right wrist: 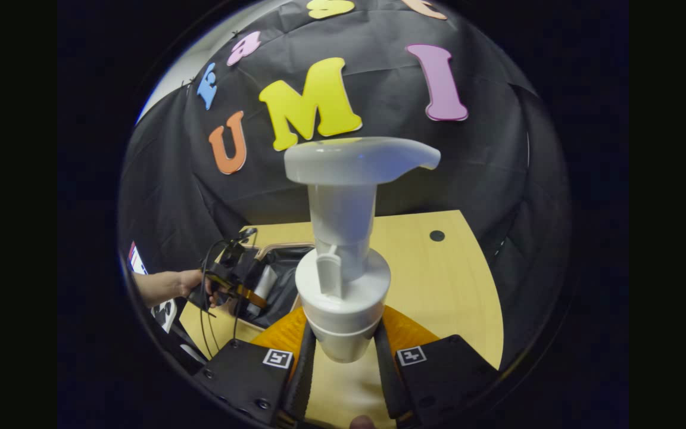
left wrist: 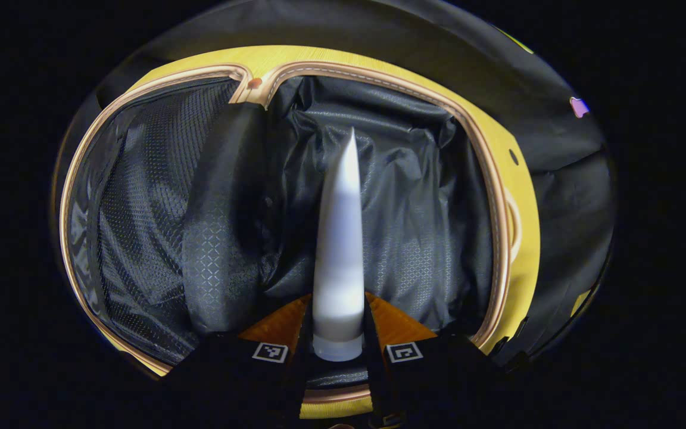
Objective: First open the suitcase, pack the skin care products into it, and then close the suitcase.
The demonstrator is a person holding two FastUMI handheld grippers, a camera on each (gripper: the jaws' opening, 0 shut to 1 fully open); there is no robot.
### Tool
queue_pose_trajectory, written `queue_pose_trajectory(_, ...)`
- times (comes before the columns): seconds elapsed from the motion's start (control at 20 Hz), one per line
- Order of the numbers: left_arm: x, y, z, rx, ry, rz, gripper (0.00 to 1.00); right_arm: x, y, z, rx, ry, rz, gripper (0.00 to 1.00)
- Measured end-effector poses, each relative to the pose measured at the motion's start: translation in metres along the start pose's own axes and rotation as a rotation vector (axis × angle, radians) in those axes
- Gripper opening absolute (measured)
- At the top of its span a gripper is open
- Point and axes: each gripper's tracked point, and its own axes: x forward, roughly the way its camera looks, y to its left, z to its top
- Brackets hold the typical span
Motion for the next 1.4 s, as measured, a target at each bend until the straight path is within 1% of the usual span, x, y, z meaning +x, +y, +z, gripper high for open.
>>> queue_pose_trajectory(0.05, 0.002, -0.001, 0.000, 0.006, 0.007, 0.009, 0.53, 0.002, 0.008, -0.002, -0.015, 0.007, 0.015, 0.46)
queue_pose_trajectory(0.1, 0.002, -0.001, 0.000, 0.011, 0.008, 0.019, 0.46, 0.006, 0.016, -0.005, -0.031, 0.022, 0.029, 0.46)
queue_pose_trajectory(0.15, 0.003, -0.002, -0.001, 0.016, 0.004, 0.025, 0.46, 0.009, 0.025, -0.006, -0.050, 0.037, 0.046, 0.46)
queue_pose_trajectory(0.2, 0.001, -0.005, -0.002, 0.022, 0.000, 0.027, 0.48, 0.013, 0.034, -0.008, -0.069, 0.052, 0.058, 0.46)
queue_pose_trajectory(0.3, -0.005, -0.015, 0.000, 0.034, -0.041, 0.004, 0.52, 0.022, 0.047, -0.012, -0.104, 0.085, 0.082, 0.46)
queue_pose_trajectory(0.35, -0.016, -0.018, -0.001, 0.040, -0.055, 0.004, 0.60, 0.028, 0.056, -0.012, -0.117, 0.098, 0.100, 0.46)
queue_pose_trajectory(0.4, -0.027, -0.019, 0.001, 0.041, -0.090, 0.012, 0.57, 0.035, 0.065, -0.013, -0.125, 0.115, 0.117, 0.46)
queue_pose_trajectory(0.45, -0.037, -0.017, 0.002, 0.047, -0.133, 0.028, 0.76, 0.044, 0.075, -0.014, -0.135, 0.137, 0.140, 0.44)
queue_pose_trajectory(0.5, -0.053, -0.016, 0.003, 0.059, -0.188, 0.041, 0.76, 0.051, 0.085, -0.014, -0.147, 0.159, 0.161, 0.46)
queue_pose_trajectory(0.55, -0.070, -0.011, 0.003, 0.086, -0.252, 0.076, 0.89, 0.063, 0.095, -0.014, -0.161, 0.179, 0.179, 0.46)
queue_pose_trajectory(0.6, -0.087, -0.004, 0.001, 0.126, -0.319, 0.124, 0.79, 0.076, 0.107, -0.016, -0.169, 0.203, 0.196, 0.46)
queue_pose_trajectory(0.7, -0.112, 0.013, -0.015, 0.223, -0.406, 0.186, 0.88, 0.105, 0.135, -0.021, -0.157, 0.268, 0.240, 0.46)
queue_pose_trajectory(0.75, -0.118, 0.021, -0.028, 0.228, -0.427, 0.225, 0.91, 0.120, 0.148, -0.027, -0.143, 0.311, 0.257, 0.46)
queue_pose_trajectory(0.8, -0.127, 0.024, -0.041, 0.217, -0.449, 0.231, 0.92, 0.133, 0.159, -0.033, -0.130, 0.349, 0.267, 0.45)
queue_pose_trajectory(0.85, -0.136, 0.030, -0.050, 0.192, -0.482, 0.237, 0.92, 0.144, 0.166, -0.038, -0.106, 0.393, 0.267, 0.46)
queue_pose_trajectory(0.9, -0.141, 0.034, -0.062, 0.163, -0.511, 0.232, 0.92, 0.159, 0.172, -0.047, -0.075, 0.441, 0.257, 0.46)
queue_pose_trajectory(1.0, -0.145, 0.038, -0.089, 0.110, -0.533, 0.195, 0.92, 0.183, 0.177, -0.069, -0.009, 0.550, 0.223, 0.46)
queue_pose_trajectory(1.05, -0.145, 0.042, -0.097, 0.077, -0.542, 0.175, 0.92, 0.193, 0.178, -0.081, -0.008, 0.604, 0.198, 0.46)
queue_pose_trajectory(1.1, -0.143, 0.044, -0.107, 0.049, -0.541, 0.151, 0.92, 0.206, 0.178, -0.094, -0.025, 0.639, 0.178, 0.44)
queue_pose_trajectory(1.15, -0.146, 0.046, -0.121, 0.022, -0.544, 0.136, 0.92, 0.216, 0.175, -0.102, -0.028, 0.665, 0.148, 0.44)
queue_pose_trajectory(1.2, -0.149, 0.049, -0.130, -0.006, -0.548, 0.130, 0.92, 0.225, 0.174, -0.108, 0.000, 0.693, 0.120, 0.47)
queue_pose_trajectory(1.3, -0.155, 0.056, -0.144, -0.054, -0.564, 0.111, 0.92, 0.238, 0.169, -0.119, 0.053, 0.736, 0.060, 0.46)
queue_pose_trajectory(1.4, -0.162, 0.063, -0.155, -0.092, -0.581, 0.095, 0.92, 0.251, 0.156, -0.132, 0.022, 0.768, -0.024, 0.46)
